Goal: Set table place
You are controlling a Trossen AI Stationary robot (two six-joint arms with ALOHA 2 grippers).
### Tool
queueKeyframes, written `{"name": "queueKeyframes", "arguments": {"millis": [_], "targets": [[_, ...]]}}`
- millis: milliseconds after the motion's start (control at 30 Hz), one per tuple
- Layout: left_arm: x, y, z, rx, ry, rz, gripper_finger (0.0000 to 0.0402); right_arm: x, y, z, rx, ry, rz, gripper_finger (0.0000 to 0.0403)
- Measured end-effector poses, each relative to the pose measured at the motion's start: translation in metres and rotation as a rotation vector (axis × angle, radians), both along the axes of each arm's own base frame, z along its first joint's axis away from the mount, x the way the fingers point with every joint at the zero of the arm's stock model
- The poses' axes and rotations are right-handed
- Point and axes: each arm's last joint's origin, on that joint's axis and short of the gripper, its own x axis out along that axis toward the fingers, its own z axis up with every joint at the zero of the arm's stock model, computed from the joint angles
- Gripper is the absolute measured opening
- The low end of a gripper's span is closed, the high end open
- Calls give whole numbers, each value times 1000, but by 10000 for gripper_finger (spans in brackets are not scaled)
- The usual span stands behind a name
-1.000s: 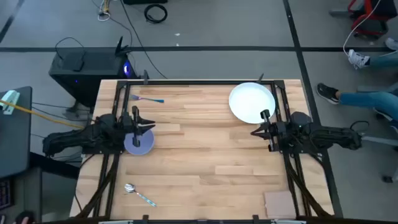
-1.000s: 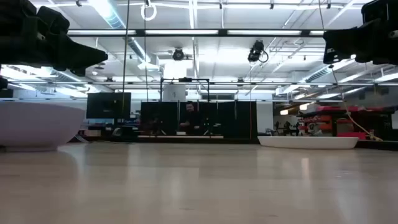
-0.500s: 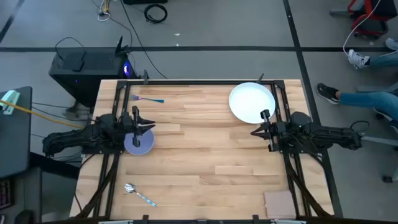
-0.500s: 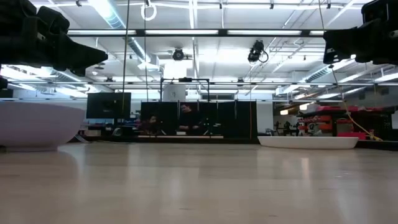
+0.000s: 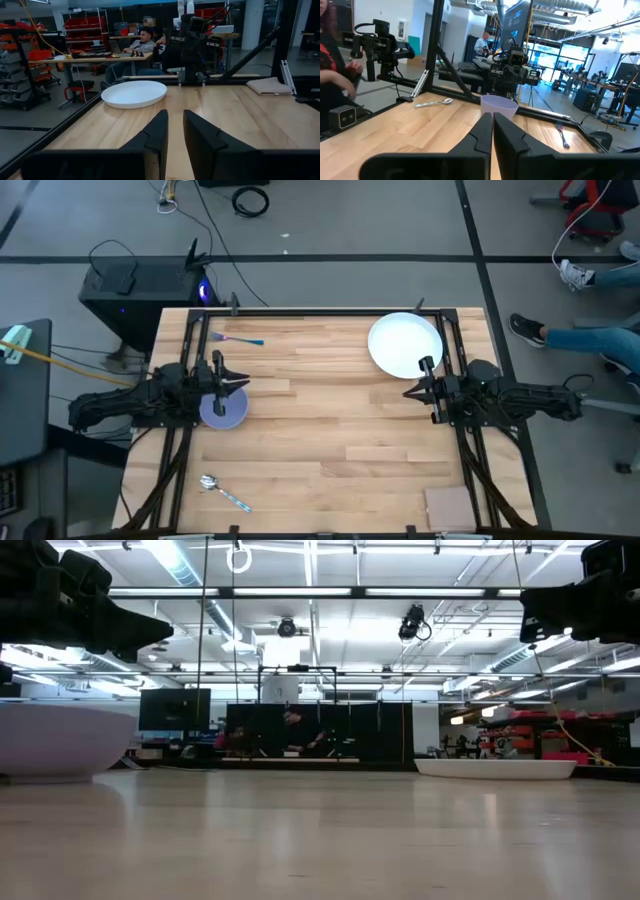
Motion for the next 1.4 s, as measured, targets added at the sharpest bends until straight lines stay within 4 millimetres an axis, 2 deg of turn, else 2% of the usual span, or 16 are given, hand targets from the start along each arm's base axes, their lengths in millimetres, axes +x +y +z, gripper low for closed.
{"name": "queueKeyframes", "arguments": {"millis": [833, 1000, 1167, 1400], "targets": [[0, 0, 0, 1, -3, 0, 73, 0, 0, 0, 0, 0, 0, 22], [0, 1, 0, -27, -9, 47, 57, 0, 0, 0, 0, 0, 0, 22], [-2, 3, 4, 14, 32, 129, 10, 0, 0, 0, 0, 0, 0, 22], [-3, 4, 24, 12, 87, 135, 6, 0, 0, 0, 0, 0, 0, 22]]}}
